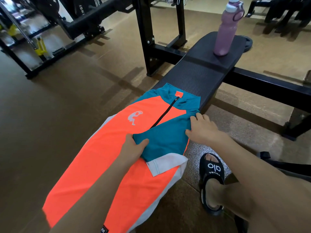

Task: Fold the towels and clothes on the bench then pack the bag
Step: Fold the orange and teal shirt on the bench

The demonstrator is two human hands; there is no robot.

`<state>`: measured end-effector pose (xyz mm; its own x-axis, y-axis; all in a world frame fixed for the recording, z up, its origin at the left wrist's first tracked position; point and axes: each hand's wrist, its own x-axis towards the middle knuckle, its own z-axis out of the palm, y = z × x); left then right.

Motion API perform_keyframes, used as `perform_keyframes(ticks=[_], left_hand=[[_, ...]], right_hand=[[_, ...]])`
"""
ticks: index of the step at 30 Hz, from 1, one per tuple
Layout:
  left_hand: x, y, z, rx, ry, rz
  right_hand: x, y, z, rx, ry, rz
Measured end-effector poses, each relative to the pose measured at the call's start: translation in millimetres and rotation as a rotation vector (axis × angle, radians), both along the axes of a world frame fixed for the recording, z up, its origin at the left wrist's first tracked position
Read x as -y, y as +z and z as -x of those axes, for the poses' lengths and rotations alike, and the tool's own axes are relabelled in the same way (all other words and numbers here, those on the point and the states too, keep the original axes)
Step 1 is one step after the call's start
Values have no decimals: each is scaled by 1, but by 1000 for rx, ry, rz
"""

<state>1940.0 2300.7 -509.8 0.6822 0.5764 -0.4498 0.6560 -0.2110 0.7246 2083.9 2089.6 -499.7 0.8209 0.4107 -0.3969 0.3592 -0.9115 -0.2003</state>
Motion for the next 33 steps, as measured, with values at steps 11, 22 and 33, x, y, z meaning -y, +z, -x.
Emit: perform_keyframes(ticks=[11, 22, 33], left_hand=[[52, -10, 42, 135, 56, 223], [50, -14, 64, 59, -80, 185], [44, 15, 45, -24, -339, -605]], right_hand=[[2, -7, 4, 0, 15, 88], [12, -4, 55, -452, 121, -111], [11, 17, 31, 34, 38, -181]])
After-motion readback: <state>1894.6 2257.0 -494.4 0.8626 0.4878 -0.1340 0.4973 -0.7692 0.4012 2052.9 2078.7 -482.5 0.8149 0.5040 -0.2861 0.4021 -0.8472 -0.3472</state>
